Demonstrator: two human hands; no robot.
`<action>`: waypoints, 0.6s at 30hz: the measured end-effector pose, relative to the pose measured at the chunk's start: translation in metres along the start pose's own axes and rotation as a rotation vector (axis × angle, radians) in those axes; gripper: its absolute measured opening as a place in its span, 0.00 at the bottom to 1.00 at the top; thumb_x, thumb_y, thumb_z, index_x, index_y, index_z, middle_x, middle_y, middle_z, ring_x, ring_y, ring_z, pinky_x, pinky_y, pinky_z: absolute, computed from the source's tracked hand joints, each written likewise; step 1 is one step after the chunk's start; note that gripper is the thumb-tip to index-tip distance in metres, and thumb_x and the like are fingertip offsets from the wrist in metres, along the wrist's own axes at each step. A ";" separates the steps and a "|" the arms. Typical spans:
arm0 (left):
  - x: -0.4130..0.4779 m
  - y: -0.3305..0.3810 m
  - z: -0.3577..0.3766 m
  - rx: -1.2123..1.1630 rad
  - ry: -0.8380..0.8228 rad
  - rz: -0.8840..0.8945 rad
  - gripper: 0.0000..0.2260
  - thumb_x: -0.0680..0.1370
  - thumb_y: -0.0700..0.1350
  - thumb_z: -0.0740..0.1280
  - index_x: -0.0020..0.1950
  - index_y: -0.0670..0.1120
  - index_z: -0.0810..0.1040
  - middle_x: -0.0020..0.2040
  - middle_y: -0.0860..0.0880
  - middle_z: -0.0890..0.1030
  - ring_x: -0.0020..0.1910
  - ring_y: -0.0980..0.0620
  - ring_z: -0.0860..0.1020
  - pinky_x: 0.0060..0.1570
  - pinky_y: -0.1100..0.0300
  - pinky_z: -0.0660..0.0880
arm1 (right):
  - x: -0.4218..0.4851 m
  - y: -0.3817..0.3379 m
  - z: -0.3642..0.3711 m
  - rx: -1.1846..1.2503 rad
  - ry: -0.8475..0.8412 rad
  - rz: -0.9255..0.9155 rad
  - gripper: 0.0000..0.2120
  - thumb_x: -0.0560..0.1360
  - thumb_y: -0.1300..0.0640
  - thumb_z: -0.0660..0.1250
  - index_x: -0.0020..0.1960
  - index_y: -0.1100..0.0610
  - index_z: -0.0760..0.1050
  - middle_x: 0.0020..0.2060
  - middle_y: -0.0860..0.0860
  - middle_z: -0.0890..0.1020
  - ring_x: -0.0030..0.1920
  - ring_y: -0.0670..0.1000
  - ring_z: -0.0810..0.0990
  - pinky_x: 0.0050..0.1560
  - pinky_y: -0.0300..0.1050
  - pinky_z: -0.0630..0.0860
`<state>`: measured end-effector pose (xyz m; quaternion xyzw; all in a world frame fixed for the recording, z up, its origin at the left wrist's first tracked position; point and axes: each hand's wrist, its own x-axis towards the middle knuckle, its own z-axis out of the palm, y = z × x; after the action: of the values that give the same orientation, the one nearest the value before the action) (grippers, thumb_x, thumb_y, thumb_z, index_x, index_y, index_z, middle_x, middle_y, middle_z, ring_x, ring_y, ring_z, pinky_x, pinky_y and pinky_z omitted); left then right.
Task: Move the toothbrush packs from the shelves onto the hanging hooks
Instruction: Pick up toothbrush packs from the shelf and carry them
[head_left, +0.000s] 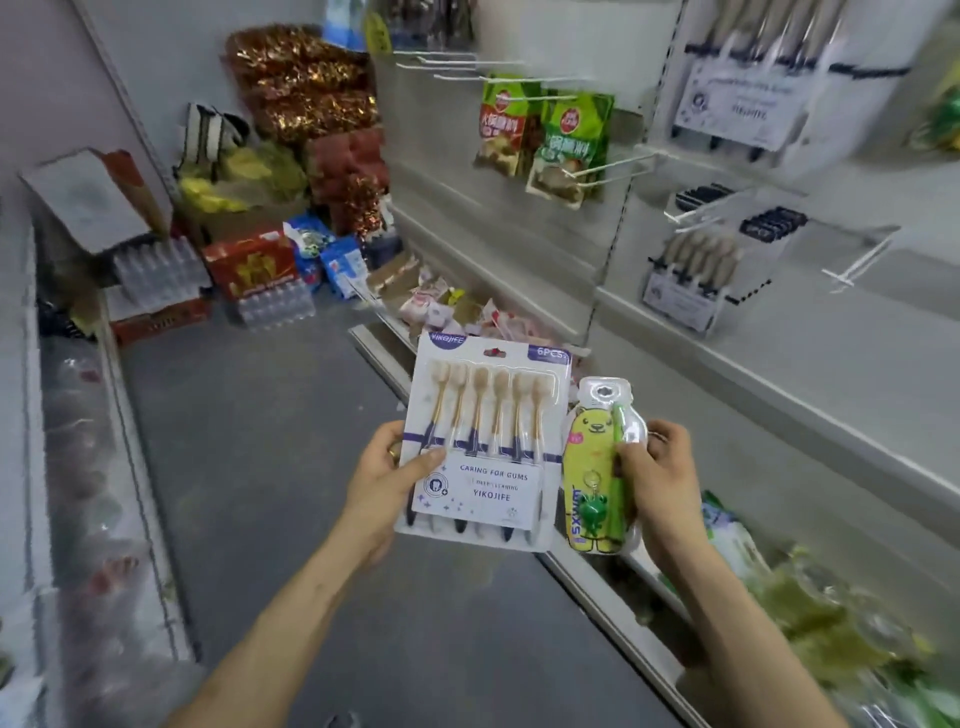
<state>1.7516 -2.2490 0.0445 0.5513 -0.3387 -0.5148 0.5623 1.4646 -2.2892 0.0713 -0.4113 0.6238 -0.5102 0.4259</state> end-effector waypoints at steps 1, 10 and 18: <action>0.022 0.003 0.000 -0.002 -0.040 -0.003 0.24 0.70 0.42 0.81 0.63 0.44 0.78 0.58 0.42 0.86 0.55 0.39 0.86 0.57 0.38 0.81 | 0.008 -0.004 0.007 0.000 0.037 -0.005 0.15 0.81 0.61 0.67 0.66 0.54 0.69 0.55 0.53 0.84 0.45 0.50 0.85 0.51 0.55 0.84; 0.182 0.040 0.021 0.047 -0.443 -0.047 0.28 0.69 0.41 0.81 0.66 0.45 0.76 0.59 0.42 0.86 0.58 0.40 0.85 0.60 0.44 0.80 | 0.043 -0.041 0.047 0.096 0.415 -0.037 0.13 0.81 0.63 0.67 0.62 0.52 0.71 0.53 0.55 0.85 0.43 0.49 0.84 0.50 0.54 0.83; 0.247 0.057 0.108 0.101 -0.665 -0.020 0.19 0.77 0.37 0.75 0.66 0.45 0.76 0.58 0.44 0.87 0.57 0.41 0.86 0.56 0.45 0.82 | 0.066 -0.043 0.029 0.192 0.585 -0.041 0.14 0.80 0.63 0.69 0.61 0.50 0.72 0.53 0.53 0.86 0.51 0.54 0.87 0.59 0.66 0.82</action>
<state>1.7206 -2.5213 0.0714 0.3838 -0.5232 -0.6546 0.3879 1.4755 -2.3664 0.1034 -0.2173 0.6604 -0.6722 0.2547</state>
